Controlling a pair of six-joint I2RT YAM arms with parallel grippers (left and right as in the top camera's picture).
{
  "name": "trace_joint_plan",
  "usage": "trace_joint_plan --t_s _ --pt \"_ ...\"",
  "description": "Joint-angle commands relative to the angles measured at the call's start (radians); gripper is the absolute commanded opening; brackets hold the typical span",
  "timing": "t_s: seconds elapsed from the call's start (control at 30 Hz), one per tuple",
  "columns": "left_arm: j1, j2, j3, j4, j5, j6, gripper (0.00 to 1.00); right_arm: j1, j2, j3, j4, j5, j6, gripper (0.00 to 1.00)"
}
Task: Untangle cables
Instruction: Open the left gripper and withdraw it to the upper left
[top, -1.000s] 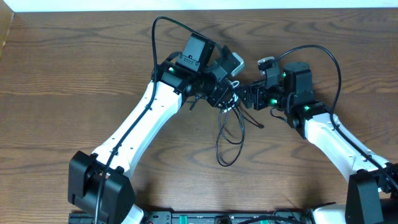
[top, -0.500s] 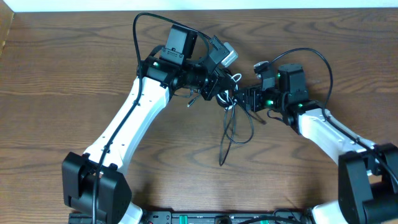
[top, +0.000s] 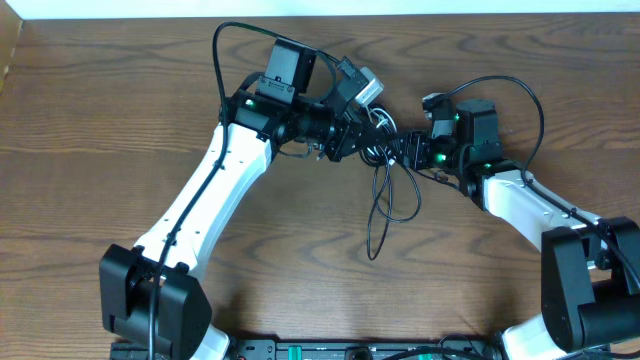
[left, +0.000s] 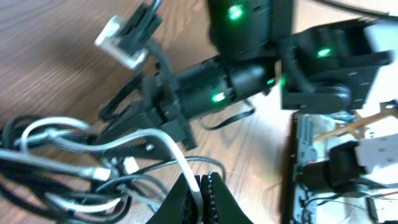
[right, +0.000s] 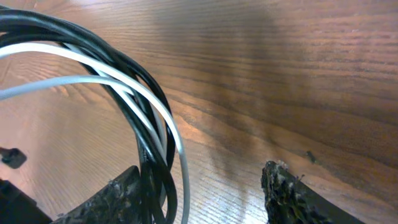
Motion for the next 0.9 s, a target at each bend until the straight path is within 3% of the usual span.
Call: trace_joint_plan --t_s 0.0,0.1,0.4,0.87 --pt "0.023 -0.037 0.000 0.036 0.207 -0.017 0.07 -0.006 0.019 0.011 -0.005 0.039 0.012 0.61" --pt "0.053 -0.037 0.000 0.105 0.312 -0.080 0.08 -0.006 0.023 0.011 -0.006 0.055 0.013 0.61" --pt "0.134 -0.037 0.000 0.290 0.404 -0.313 0.07 -0.006 0.045 0.011 -0.021 0.210 0.012 0.63" --pt "0.226 -0.037 0.000 0.291 0.403 -0.373 0.07 -0.052 0.045 0.011 -0.071 0.428 -0.053 0.56"
